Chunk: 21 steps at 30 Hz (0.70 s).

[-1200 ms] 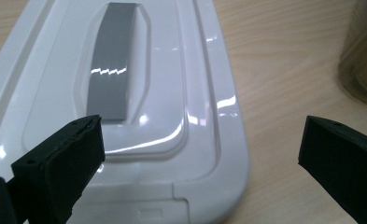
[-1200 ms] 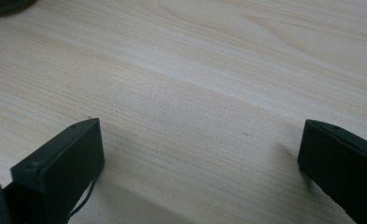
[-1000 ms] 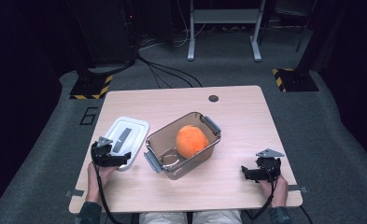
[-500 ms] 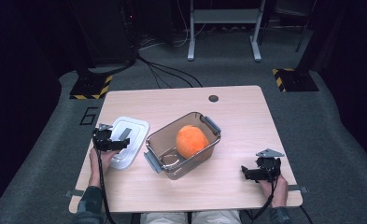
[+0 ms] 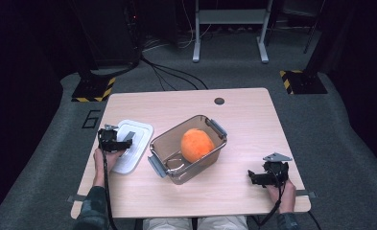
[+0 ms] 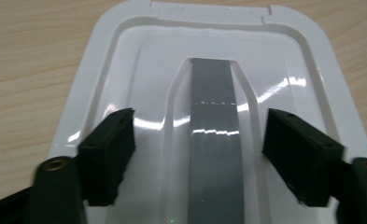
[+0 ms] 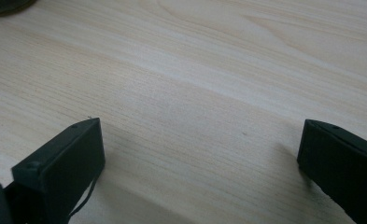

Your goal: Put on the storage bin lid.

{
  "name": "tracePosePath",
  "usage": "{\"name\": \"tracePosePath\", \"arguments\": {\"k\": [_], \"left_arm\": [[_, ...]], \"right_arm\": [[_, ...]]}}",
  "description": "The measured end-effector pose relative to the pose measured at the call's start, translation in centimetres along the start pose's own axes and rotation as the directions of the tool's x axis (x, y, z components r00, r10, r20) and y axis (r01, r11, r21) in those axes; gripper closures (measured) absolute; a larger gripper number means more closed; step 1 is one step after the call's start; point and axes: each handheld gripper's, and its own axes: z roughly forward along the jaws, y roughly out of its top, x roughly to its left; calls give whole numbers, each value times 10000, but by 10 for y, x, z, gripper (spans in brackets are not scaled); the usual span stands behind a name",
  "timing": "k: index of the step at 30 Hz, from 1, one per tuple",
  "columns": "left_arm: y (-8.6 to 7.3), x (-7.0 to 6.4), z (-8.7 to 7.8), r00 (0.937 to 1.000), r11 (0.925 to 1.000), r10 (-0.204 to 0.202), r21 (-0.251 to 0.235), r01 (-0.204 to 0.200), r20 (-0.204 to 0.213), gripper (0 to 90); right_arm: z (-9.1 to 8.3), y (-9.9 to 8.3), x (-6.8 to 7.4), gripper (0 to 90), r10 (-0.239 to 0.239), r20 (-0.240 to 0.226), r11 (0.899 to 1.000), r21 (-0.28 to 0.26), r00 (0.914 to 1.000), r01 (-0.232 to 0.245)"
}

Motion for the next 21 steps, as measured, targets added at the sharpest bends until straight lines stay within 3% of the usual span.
{"name": "tracePosePath", "arguments": {"k": [5,10,12,16,21], "left_arm": [[1,-2,0,9991,9995,290,-108,-293,-298,445],[1,-4,0,9982,9983,563,-137,-565,-181,521],[1,-5,1,9975,9974,707,-99,-708,-85,599],[-2,-3,1,9980,9979,589,-269,-582,250,651],[-3,-3,1,9983,9980,517,-379,-506,270,663]], "right_arm": [[0,0,0,8,-91,-18,10000,-30,10000,91],[0,0,0,8,-64,-2,10000,-37,10000,64],[0,0,0,7,-88,-20,10000,-28,10000,88],[0,0,0,7,-80,-11,10000,-32,10000,80],[0,0,0,7,-5,-8,10000,-15,10000,5]]}}
